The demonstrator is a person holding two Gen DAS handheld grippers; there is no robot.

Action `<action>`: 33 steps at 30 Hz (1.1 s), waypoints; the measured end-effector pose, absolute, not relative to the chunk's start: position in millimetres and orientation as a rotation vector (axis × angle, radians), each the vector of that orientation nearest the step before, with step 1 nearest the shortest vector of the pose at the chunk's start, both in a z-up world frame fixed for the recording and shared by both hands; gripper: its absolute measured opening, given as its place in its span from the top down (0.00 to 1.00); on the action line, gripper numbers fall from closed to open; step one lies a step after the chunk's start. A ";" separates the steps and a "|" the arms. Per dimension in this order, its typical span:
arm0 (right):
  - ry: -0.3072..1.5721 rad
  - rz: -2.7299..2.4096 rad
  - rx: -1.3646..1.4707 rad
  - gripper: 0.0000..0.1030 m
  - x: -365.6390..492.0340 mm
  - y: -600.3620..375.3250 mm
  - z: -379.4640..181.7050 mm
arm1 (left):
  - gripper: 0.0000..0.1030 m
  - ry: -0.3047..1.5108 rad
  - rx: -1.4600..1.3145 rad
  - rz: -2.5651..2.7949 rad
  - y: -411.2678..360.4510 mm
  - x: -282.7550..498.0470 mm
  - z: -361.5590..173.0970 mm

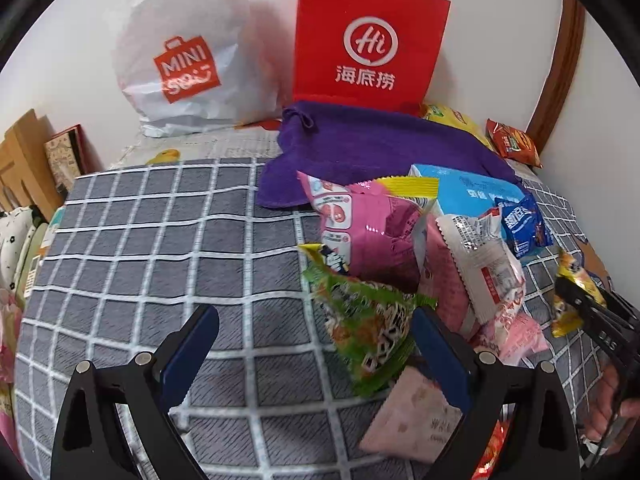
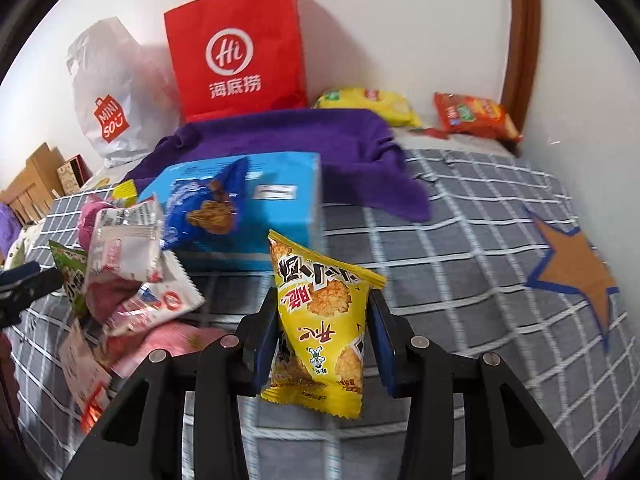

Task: Organize snacks
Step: 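Grasp the green triangular snack with the left tool while the right grasps the yellow triangular snack, then carry both triangular snacks up onto the purple towel with both tools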

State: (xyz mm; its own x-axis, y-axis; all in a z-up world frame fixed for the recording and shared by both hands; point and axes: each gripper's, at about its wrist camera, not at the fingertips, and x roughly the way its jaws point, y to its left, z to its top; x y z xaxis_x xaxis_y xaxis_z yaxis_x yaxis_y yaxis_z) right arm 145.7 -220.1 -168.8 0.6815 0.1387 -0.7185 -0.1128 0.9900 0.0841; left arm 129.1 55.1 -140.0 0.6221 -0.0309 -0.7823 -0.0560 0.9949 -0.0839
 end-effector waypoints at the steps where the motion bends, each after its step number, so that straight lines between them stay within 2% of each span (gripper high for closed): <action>1: 0.806 0.134 0.036 0.59 144.9 -224.4 -170.3 | 0.06 0.907 -0.115 0.007 54.5 132.9 -143.5; 5: 0.828 0.124 0.065 0.59 145.6 -239.7 -183.3 | 0.07 0.888 -0.149 -0.007 52.0 138.7 -150.6; 9: 0.831 0.145 0.109 0.59 147.0 -244.6 -185.0 | 0.14 0.893 -0.116 -0.008 45.6 143.5 -156.7; 11: 0.855 0.150 0.110 0.59 150.9 -243.1 -188.3 | 0.21 0.900 -0.116 -0.018 44.3 145.8 -160.2; 13: 0.870 0.158 0.114 0.59 153.9 -242.9 -190.3 | 0.40 0.910 -0.127 -0.036 44.6 147.2 -162.7; 16: 0.886 0.164 0.111 0.59 157.5 -241.5 -192.9 | 0.47 0.914 -0.141 -0.050 45.5 148.0 -165.1; 21: 0.895 0.170 0.113 0.59 158.2 -240.9 -195.0 | 0.52 0.913 -0.153 -0.059 48.5 144.9 -162.0; 33: 0.858 0.175 0.055 0.63 141.8 -232.4 -180.9 | 0.52 0.897 -0.159 -0.066 59.1 119.2 -139.8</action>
